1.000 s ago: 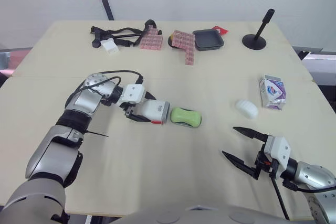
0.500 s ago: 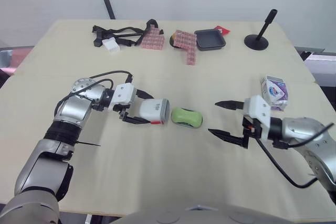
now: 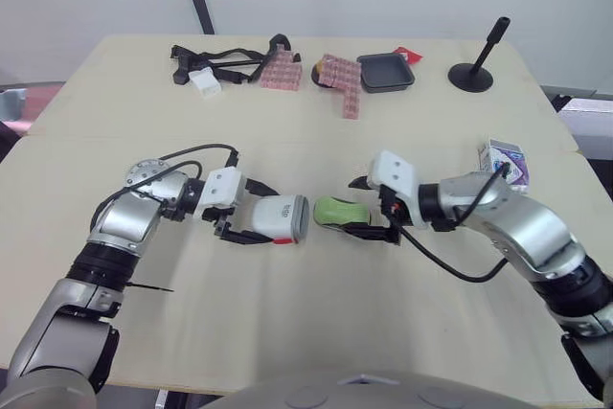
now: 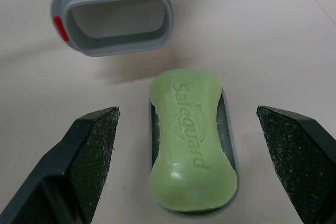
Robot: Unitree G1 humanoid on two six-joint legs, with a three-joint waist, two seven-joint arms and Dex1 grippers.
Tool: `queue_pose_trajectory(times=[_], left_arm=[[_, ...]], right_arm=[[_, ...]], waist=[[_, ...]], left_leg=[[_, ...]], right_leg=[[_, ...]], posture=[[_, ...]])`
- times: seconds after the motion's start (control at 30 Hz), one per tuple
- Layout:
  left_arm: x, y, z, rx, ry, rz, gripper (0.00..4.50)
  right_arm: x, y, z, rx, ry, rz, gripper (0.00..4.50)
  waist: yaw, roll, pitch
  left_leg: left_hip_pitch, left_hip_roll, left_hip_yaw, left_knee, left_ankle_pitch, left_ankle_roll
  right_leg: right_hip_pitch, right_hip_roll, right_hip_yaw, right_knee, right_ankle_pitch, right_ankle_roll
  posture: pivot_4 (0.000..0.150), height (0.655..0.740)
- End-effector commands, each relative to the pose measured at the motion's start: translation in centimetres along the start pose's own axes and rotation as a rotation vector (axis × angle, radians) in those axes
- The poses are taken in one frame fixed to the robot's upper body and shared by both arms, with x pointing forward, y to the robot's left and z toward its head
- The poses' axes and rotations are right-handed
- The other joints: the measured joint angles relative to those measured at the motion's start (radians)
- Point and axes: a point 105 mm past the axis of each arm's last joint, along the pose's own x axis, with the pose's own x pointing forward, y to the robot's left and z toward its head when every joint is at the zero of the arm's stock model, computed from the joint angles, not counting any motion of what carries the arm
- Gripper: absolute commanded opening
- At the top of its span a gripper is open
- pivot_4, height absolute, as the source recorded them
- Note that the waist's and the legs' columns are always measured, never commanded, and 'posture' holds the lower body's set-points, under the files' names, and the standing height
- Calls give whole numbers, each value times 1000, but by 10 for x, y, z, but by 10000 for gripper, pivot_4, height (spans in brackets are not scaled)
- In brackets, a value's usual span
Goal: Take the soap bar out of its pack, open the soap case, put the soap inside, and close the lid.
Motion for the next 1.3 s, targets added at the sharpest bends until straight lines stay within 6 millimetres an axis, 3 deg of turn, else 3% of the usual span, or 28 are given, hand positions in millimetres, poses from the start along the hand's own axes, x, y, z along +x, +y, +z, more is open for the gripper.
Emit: queue_pose_trajectory(times=[0.03,0.33,0.77,1.3], left_arm=[[-3,0,8,45,-1,-1,34638],[-2,-3,8,50,2,-13,34638],[0,-3,7,54,10,-16,34638],[-3,-1,4,52,21,-6,34638]], right_arm=[[8,-4,4,-35,23,-12,45000],[19,-8,-13,-54,125,14,45000],[18,-6,-28,-62,167,-3,45000],[17,-3,-32,-45,177,-32,45000]], waist=[[1,0,0],[3,0,0],[4,0,0],[5,0,0]], left_leg=[[0,0,0,0,0,0],[0,0,0,0,0,-1],[-3,0,0,-1,0,-2],[-2,0,0,-1,0,-2]], right_leg=[[0,0,0,0,0,0],[0,0,0,0,0,0],[0,0,0,0,0,0],[0,0,0,0,0,0]], posture=[[1500,7400],[1500,7400],[1500,7400],[1500,7400]])
